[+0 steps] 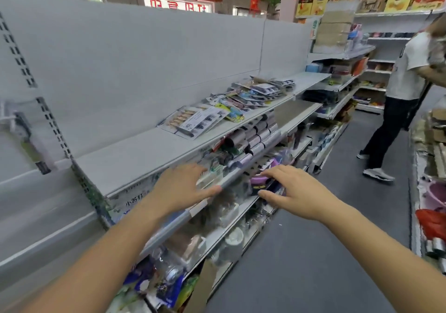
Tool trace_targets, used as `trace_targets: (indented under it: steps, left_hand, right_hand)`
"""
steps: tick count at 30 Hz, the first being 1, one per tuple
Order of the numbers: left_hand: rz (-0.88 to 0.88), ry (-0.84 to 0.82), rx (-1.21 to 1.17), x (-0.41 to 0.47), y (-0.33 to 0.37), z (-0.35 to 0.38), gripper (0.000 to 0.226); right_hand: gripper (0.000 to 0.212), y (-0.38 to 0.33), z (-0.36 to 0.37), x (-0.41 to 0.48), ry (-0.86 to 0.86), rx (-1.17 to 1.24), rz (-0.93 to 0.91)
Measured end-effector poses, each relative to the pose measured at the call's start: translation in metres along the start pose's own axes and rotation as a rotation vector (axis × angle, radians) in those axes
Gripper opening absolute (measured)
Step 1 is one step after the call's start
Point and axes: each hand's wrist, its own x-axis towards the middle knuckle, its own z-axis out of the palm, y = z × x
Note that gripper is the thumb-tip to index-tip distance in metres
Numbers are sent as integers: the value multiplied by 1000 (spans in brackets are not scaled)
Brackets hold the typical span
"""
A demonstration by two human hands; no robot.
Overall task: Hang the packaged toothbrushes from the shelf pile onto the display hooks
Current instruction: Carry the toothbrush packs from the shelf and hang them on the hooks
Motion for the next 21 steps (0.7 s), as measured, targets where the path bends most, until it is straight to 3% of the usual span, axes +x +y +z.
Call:
trace_targets:
  steps: [10, 14, 21]
  left_hand:
    - [-223, 31, 55, 94, -26, 2, 97]
    - [-316, 68, 21, 138, -55, 10, 87]
    - [-478, 144, -65, 203, -94, 11, 76]
  right_hand:
    - [75, 80, 8, 153, -15, 7, -173]
    - [83, 96, 16, 223, 9, 23, -195]
    - [67, 114, 4, 337, -5, 35, -263]
